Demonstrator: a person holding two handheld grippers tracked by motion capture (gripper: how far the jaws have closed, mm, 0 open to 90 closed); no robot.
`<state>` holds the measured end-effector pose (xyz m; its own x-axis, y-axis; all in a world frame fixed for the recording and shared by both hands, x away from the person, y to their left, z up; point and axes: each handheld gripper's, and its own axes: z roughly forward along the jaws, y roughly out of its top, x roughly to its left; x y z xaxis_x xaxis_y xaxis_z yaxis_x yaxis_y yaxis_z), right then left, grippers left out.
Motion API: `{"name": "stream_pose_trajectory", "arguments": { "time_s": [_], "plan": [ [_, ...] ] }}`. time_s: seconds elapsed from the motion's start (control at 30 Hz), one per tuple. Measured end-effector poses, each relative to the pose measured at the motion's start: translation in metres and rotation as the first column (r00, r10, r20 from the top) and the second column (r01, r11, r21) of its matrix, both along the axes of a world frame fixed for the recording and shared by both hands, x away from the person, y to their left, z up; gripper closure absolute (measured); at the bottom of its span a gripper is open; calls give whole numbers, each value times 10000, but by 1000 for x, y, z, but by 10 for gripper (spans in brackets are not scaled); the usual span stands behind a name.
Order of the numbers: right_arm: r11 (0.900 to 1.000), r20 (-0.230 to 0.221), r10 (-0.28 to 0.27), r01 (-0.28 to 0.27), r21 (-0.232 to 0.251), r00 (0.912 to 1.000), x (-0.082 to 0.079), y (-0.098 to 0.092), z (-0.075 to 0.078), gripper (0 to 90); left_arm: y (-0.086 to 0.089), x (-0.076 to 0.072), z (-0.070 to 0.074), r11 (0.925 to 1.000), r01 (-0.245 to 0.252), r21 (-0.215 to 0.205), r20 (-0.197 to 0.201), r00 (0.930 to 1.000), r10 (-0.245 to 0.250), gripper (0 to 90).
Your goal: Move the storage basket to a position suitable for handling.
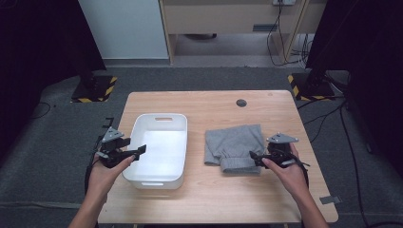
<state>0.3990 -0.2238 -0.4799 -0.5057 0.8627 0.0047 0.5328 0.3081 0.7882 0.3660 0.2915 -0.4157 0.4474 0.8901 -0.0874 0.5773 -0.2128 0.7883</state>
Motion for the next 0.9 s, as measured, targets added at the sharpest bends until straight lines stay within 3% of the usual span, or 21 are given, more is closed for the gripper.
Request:
{"name": "stream_pose_trajectory", "arguments": {
  "time_s": [0.23, 0.47, 0.9],
  "plan": [
    [9999, -151, -50, 52, 146, 9999, 3, -3, 8, 62, -22, 5, 13, 9987, 500, 113, -54, 9987, -499, 188],
    [9997, -142, -98, 101, 222, 9999, 3, -4, 10, 62, -51, 12, 28, 9968, 798, -68, -27, 9968, -798, 148],
    [9970, -355, -198, 224, 736, 9992, 14, -10, 21, 99, -102, 27, 22, 9899, 1400, -224, -65, 9901, -1402, 149]
  ]
}}
